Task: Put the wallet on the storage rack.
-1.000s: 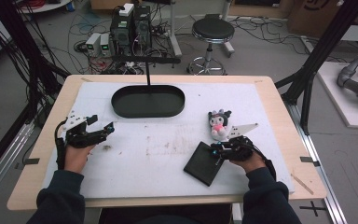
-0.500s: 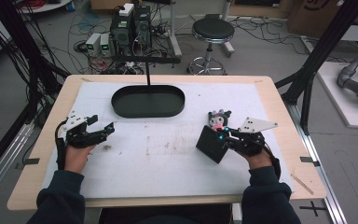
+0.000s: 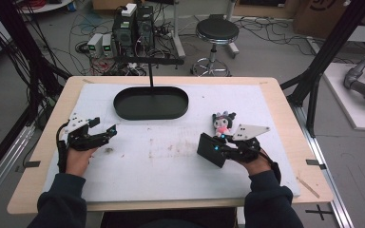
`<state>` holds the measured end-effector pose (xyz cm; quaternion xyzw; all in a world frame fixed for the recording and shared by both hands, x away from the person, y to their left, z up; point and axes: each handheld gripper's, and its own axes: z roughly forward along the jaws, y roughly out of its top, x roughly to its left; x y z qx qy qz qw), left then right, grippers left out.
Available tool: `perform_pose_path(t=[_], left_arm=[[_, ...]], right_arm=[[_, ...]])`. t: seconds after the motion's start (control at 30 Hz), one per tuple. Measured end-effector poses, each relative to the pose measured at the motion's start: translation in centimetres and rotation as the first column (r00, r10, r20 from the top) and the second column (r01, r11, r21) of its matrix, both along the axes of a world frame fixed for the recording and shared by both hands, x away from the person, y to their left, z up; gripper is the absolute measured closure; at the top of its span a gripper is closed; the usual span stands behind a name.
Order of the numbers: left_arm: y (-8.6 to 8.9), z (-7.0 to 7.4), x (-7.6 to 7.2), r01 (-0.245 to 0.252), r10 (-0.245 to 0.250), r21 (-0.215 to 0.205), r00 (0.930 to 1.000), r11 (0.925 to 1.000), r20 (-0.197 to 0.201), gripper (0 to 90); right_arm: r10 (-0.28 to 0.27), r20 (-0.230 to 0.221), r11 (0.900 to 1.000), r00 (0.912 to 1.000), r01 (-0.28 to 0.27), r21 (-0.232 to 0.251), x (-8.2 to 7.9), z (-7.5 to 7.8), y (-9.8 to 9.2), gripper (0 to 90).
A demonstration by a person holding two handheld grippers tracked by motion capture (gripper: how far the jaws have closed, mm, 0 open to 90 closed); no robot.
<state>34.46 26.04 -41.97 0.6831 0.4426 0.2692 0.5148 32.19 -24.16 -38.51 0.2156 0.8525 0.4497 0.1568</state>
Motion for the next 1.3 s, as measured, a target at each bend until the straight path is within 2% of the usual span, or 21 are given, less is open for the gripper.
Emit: perform_pose_path(t=[0.07,0.13,0.2,0.23,0.27,0.3,0.4,0.53,0.57,0.63,0.73,0.93,0.97,1.17,1.27,1.3], left_arm=[[0.0,0.0,0.0,-0.002,0.002,0.001,1.0000,1.0000,-0.001,22.9],[0.0,0.0,0.0,0.000,0.000,0.001,1.0000,1.0000,-0.002,22.9],[0.0,0.0,0.0,0.000,0.000,0.002,1.0000,1.0000,-0.002,22.9],[0.0,0.0,0.0,0.000,0.000,0.004,1.0000,1.0000,-0.003,22.9],[0.0,0.0,0.0,0.000,0.000,0.004,1.0000,1.0000,-0.003,22.9],[0.1,0.0,0.0,0.001,-0.001,0.002,1.0000,1.0000,-0.002,22.9],[0.1,0.0,0.0,0.001,-0.001,0.002,1.0000,1.0000,-0.002,22.9],[0.0,0.0,0.0,-0.002,0.002,0.004,1.0000,1.0000,-0.003,22.9],[0.0,-0.1,0.0,-0.001,0.001,0.004,1.0000,1.0000,-0.004,22.9],[0.0,0.0,0.0,-0.002,0.002,0.007,1.0000,1.0000,-0.003,22.9],[0.0,-0.1,0.0,-0.005,0.005,0.007,1.0000,1.0000,-0.004,22.9],[0.2,-0.1,0.0,-0.005,0.005,0.002,1.0000,1.0000,-0.001,22.9],[0.2,-0.1,0.0,-0.002,0.002,0.001,1.0000,1.0000,0.000,22.9],[0.3,-0.2,0.0,0.003,-0.003,-0.002,1.0000,1.0000,-0.001,22.9],[0.5,-0.2,0.1,0.000,0.000,-0.008,1.0000,1.0000,0.001,22.9],[0.5,-0.2,0.1,0.000,0.000,-0.008,1.0000,1.0000,0.001,22.9]], right_arm=[[0.006,-0.007,1.000,1.0000,-0.006,-0.019,0.2,-0.4,0.4,61.3],[-0.004,-0.022,1.000,0.9997,0.003,-0.016,0.4,-0.7,0.6,52.7],[-0.010,-0.029,1.000,0.9995,0.010,-0.016,0.5,-0.7,0.6,49.7],[-0.023,-0.023,1.000,0.9995,0.022,-0.022,0.6,-1.0,0.6,40.8],[-0.023,-0.023,1.000,0.9995,0.022,-0.022,0.6,-1.0,0.6,40.8],[-0.030,-0.047,0.999,0.9985,0.028,-0.028,0.8,-1.5,0.5,38.4],[-0.028,-0.067,0.999,0.9974,0.026,-0.023,0.9,-1.8,0.4,42.9],[-0.037,-0.088,0.999,0.9955,0.036,-0.008,1.0,-1.8,0.2,70.4],[-0.045,-0.092,0.999,0.9948,0.044,-0.004,1.0,-1.8,0.3,75.0],[-0.053,-0.105,0.999,0.9931,0.054,0.007,1.2,-1.6,0.4,76.8],[-0.055,-0.101,0.998,0.9934,0.058,0.025,1.6,-1.3,0.9,77.3],[-0.065,-0.071,0.996,0.9954,0.070,0.062,3.1,-0.2,2.3,77.3],[-0.074,-0.056,0.994,0.9957,0.078,0.076,4.1,0.3,3.0,77.3],[-0.110,-0.018,0.988,0.9937,0.112,0.108,7.3,2.1,5.6,77.1],[-0.141,-0.038,0.982,0.9893,0.145,0.121,9.3,2.8,7.2,77.0],[-0.141,-0.038,0.982,0.9893,0.145,0.121,9.3,2.8,7.2,77.0]])
